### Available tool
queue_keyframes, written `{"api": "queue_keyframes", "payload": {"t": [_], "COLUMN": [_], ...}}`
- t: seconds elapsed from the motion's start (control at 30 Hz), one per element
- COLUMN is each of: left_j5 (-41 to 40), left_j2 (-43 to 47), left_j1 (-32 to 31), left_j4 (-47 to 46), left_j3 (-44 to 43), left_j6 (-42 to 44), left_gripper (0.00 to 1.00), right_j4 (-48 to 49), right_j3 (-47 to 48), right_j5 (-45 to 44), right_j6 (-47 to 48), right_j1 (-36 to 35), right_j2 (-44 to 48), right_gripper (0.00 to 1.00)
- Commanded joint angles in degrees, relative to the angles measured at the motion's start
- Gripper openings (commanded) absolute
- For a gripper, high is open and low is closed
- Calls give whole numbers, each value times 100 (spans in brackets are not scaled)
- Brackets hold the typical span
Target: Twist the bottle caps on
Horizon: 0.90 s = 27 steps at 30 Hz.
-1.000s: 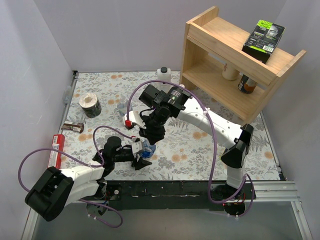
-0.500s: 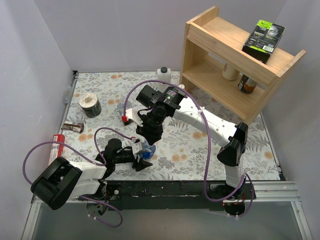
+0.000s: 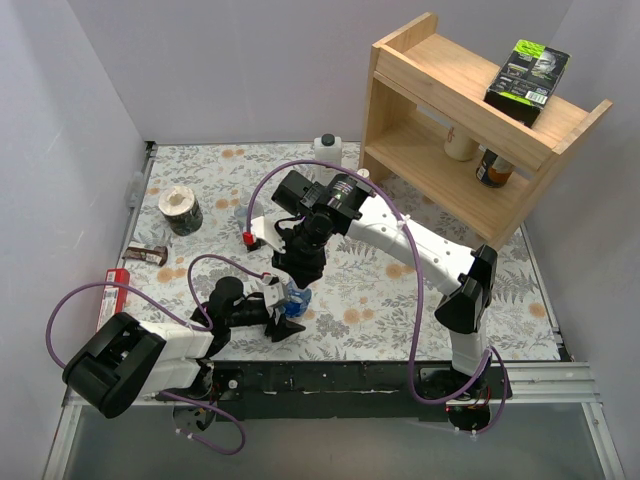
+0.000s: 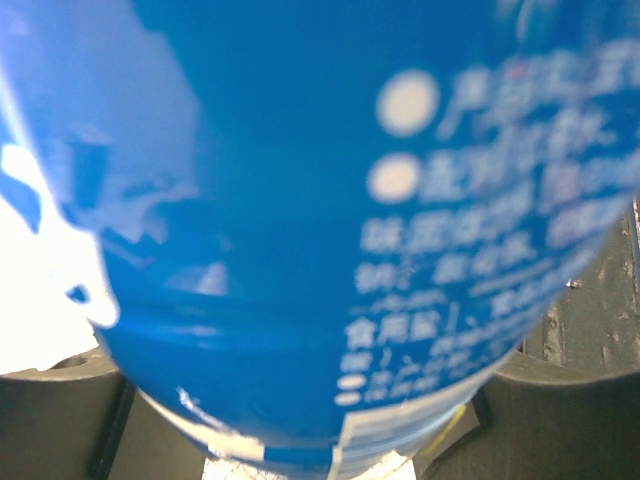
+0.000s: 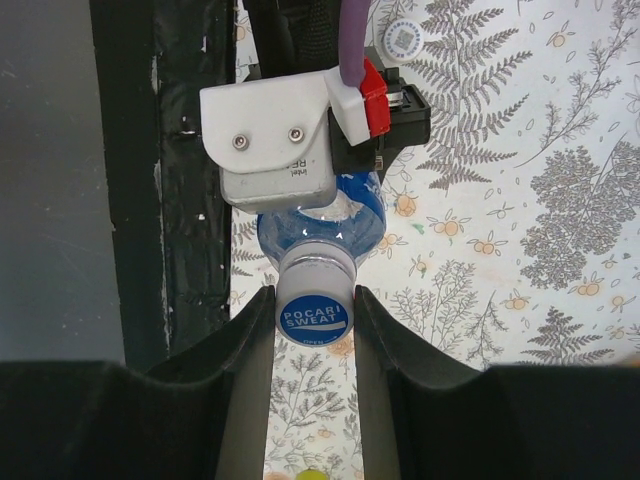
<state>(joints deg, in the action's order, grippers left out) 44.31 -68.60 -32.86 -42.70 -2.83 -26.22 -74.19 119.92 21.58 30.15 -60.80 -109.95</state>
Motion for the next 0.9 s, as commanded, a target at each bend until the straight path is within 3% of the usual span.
{"api": "queue_keyframes", "payload": {"t": [0.0, 0.17, 0.43, 0.87], "left_j5": [60, 33, 60, 139], "left_j2": [66, 136, 206, 189], "left_j1": [-18, -1, 8, 8], "left_j4": [-634, -705, -714, -617], "left_j3": [-86, -51, -42, -68], "left_j6": [-33, -85, -15, 46], "left_gripper": [0, 0, 0, 0], "right_j4": [133, 142, 142, 81], "right_j3": [-38, -162, -21, 313], "right_j5": [-260, -321, -392, -524], "right_j6": [96, 96, 87, 149], "right_j1": [-73, -73, -73, -73], "right_j2": [176, 264, 281, 229], "right_gripper": [33, 31, 43, 46]}}
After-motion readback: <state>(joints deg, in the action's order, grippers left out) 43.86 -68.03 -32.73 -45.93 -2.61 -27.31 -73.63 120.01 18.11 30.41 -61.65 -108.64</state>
